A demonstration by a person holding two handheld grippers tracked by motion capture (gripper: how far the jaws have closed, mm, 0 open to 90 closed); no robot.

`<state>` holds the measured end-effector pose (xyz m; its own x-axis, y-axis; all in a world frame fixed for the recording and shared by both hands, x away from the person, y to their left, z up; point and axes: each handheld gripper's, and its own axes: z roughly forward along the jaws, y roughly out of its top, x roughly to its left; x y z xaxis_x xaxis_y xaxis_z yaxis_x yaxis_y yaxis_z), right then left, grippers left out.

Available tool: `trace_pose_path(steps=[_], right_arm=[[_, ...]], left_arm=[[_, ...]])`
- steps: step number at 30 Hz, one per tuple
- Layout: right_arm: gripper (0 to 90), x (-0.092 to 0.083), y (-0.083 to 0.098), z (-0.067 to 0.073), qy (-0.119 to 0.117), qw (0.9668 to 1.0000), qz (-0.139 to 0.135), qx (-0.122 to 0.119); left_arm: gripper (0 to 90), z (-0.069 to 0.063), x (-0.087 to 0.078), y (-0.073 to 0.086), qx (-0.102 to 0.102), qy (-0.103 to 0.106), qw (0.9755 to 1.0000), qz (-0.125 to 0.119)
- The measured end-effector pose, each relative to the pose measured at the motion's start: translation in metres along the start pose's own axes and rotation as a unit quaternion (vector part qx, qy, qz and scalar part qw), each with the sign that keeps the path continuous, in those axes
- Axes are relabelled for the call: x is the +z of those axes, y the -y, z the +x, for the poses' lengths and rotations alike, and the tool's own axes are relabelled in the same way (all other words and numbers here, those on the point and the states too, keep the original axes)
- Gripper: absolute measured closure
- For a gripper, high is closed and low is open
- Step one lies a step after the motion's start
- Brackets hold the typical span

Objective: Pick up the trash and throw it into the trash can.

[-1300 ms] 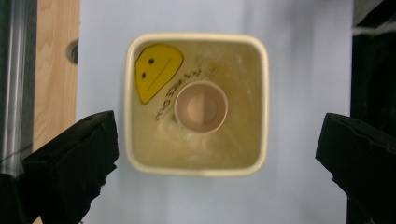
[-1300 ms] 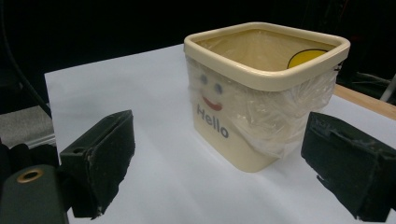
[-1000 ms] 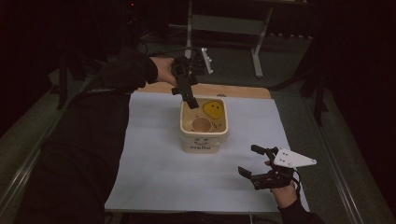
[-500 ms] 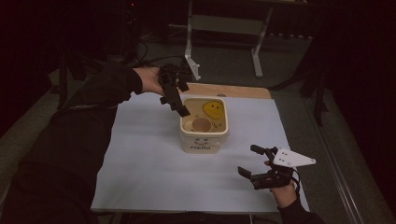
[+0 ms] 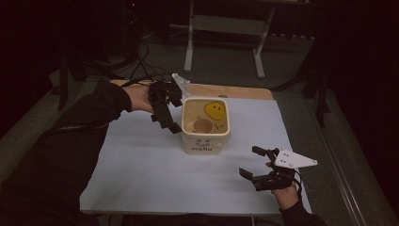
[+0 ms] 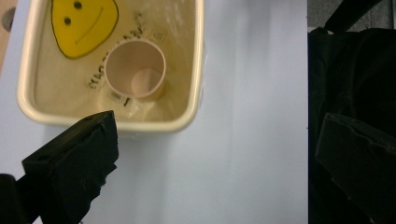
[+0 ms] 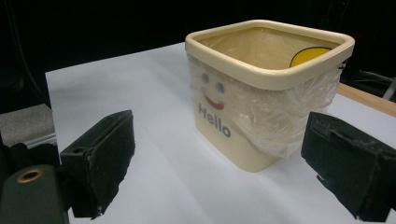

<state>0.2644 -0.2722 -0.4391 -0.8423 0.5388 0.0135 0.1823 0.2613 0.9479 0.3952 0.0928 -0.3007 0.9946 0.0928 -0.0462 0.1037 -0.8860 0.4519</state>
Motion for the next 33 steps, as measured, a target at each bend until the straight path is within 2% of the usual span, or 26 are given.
trace_pose_path(steps=[4, 8, 16, 24, 25, 27, 30, 33], right_arm=[[9.6, 0.000, 0.000, 0.000, 0.000, 1.0000, 0.000, -0.001], [9.6, 0.000, 0.000, 0.000, 0.000, 1.0000, 0.001, 0.001], [9.6, 0.000, 0.000, 0.000, 0.001, 1.0000, 0.001, 0.000], [9.6, 0.002, 0.000, 0.001, 0.001, 1.0000, 0.003, -0.001], [9.6, 0.002, 0.000, 0.001, 0.001, 1.0000, 0.003, -0.001], [9.6, 0.002, 0.000, 0.001, 0.001, 1.0000, 0.002, 0.000], [9.6, 0.002, 0.000, 0.001, 0.001, 1.0000, 0.003, -0.001], [9.6, 0.002, 0.000, 0.001, 0.001, 1.0000, 0.004, 0.000]], left_arm=[[0.4, -0.006, 0.000, 0.016, -0.012, -0.001, 0.9998, -0.015], [0.4, -0.011, 0.000, 0.029, -0.021, -0.004, 0.9996, -0.017], [0.4, -0.025, 0.005, 0.055, -0.043, -0.011, 0.9977, -0.051], [0.4, -0.044, 0.017, 0.078, -0.056, -0.005, 0.9964, -0.064], [0.4, -0.046, 0.018, 0.081, -0.061, -0.008, 0.9957, -0.069], [0.4, -0.050, 0.021, 0.086, -0.066, -0.002, 0.9949, -0.076], [0.4, -0.057, 0.027, 0.093, -0.068, -0.010, 0.9949, -0.074], [0.4, -0.063, 0.033, 0.100, -0.074, -0.007, 0.9937, -0.084]])
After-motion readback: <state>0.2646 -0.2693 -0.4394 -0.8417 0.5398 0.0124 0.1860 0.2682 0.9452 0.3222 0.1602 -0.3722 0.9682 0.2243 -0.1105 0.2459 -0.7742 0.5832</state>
